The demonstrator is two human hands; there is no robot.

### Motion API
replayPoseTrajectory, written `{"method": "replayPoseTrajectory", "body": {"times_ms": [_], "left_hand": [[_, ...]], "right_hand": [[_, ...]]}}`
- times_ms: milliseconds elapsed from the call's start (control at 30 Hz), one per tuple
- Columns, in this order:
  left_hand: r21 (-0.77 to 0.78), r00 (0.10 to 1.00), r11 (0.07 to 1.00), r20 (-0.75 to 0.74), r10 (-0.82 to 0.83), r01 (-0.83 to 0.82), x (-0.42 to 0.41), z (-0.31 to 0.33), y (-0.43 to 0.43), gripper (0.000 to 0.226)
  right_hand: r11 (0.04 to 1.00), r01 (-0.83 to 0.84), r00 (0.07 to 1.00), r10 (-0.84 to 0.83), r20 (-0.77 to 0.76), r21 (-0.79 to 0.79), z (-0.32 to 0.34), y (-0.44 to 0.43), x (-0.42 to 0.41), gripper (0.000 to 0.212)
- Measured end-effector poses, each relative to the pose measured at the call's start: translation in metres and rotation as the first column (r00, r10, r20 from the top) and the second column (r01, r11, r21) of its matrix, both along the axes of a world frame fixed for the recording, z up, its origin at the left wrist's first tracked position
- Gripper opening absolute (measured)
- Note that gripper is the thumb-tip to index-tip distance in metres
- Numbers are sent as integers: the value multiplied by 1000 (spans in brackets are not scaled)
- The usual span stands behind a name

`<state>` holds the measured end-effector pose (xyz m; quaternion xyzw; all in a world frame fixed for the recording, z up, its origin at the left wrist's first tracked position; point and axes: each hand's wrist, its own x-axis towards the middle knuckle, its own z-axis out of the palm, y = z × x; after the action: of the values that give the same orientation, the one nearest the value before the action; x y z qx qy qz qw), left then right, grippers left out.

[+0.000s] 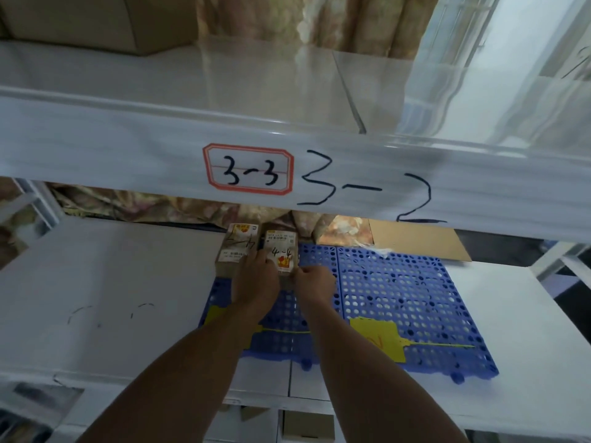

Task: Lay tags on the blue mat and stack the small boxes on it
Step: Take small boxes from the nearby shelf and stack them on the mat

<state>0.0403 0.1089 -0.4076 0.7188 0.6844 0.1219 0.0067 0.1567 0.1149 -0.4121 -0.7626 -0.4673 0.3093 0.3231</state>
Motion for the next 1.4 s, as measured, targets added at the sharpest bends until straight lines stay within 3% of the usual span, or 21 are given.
{"method": "replayPoseTrajectory", "body": {"times_ms": [200,467,700,900,1000,1167,1300,1400], "left_hand": [[-33,999,999,-19,35,-36,0,-8,12,38],[-80,988,992,113,107,-98,-4,-5,16,37],[-82,993,993,83,87,-80,-5,-12,21,30],[-106,986,991,134,96,-82,-7,-10,18,37],[-79,984,995,159,75,-63,-12,-4,12,36],[-16,979,997,189,77,-75,-35,14,2,43],[-157,998,986,-10,60,-61,-62,39,-12,66],[-141,988,984,-123,95,-112,-84,70,-35,68]], "right_hand": [[999,-39,999,38,35,14,3,7,-2,40],[999,-54,998,54,29,-4,10,9,-6,34],[997,-72,994,74,85,-21,9,10,-5,33],[998,-66,995,66,78,-10,11,5,-3,34],[996,-87,985,85,150,4,16,-1,-1,35],[943,-326,832,316,457,-58,45,-16,-6,25],[839,-526,642,500,582,-140,74,-31,-16,48],[786,-595,548,552,628,-170,90,-35,-34,57]]}}
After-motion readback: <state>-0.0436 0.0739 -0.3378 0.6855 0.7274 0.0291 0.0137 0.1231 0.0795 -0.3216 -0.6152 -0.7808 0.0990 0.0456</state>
